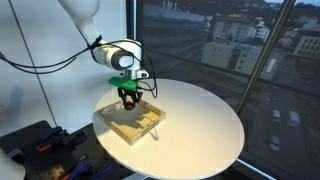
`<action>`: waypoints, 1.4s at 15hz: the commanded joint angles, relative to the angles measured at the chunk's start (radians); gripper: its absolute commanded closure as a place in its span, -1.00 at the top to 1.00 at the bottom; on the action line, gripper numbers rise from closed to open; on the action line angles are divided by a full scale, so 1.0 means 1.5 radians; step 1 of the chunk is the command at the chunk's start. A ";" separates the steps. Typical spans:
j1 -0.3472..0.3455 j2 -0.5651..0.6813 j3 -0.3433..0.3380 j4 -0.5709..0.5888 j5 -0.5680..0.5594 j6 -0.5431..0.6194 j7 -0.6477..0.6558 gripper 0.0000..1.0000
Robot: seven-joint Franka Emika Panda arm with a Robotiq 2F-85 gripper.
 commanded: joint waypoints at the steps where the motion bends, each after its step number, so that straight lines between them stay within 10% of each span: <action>1: -0.010 0.012 0.009 0.001 -0.001 0.016 -0.001 -0.30; 21: 0.000 0.090 -0.022 0.021 -0.048 0.103 0.032 -0.30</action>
